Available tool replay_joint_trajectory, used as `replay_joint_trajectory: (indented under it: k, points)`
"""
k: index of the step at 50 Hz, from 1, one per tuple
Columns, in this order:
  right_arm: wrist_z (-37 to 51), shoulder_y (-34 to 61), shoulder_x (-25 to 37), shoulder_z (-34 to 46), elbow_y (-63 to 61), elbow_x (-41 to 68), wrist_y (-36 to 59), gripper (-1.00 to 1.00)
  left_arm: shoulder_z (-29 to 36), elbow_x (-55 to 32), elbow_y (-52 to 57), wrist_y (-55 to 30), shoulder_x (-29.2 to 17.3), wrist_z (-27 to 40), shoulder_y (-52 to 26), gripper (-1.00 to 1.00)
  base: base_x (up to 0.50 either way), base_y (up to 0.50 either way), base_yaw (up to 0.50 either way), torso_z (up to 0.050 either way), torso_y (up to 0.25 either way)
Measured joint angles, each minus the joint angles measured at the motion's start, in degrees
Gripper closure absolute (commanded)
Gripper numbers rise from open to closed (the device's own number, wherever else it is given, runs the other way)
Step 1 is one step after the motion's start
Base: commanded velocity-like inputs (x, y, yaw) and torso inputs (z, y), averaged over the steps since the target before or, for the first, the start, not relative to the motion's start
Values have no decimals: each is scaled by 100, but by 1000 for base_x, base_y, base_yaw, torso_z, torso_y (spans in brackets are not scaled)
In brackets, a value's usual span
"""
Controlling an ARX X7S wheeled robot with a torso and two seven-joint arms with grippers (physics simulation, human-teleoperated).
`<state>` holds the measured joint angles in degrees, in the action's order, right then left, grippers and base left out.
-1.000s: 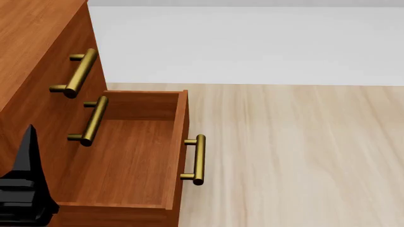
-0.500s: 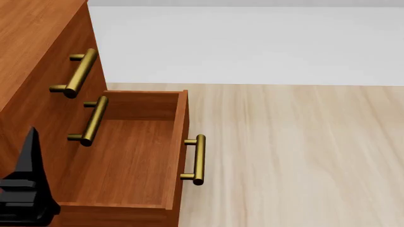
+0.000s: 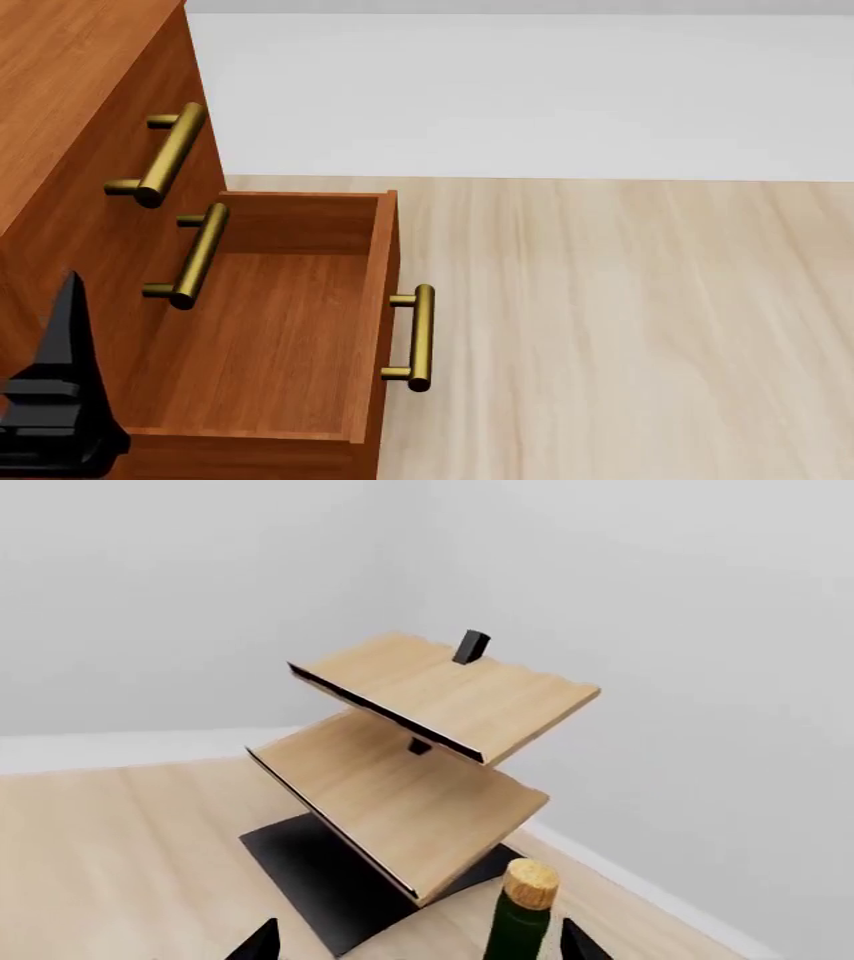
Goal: Put the wine bottle in the bottom drawer of the cabinet.
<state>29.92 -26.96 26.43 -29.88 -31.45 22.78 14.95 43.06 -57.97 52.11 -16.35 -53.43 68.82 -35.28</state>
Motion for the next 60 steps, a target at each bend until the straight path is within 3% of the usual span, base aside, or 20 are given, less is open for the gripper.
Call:
replay_joint_trajectory:
  k: [60]
  points:
    - [-192, 530, 140, -300, 1225, 91, -217, -100, 22, 12, -100, 10, 79, -72, 10, -100, 0, 0, 0, 0, 0]
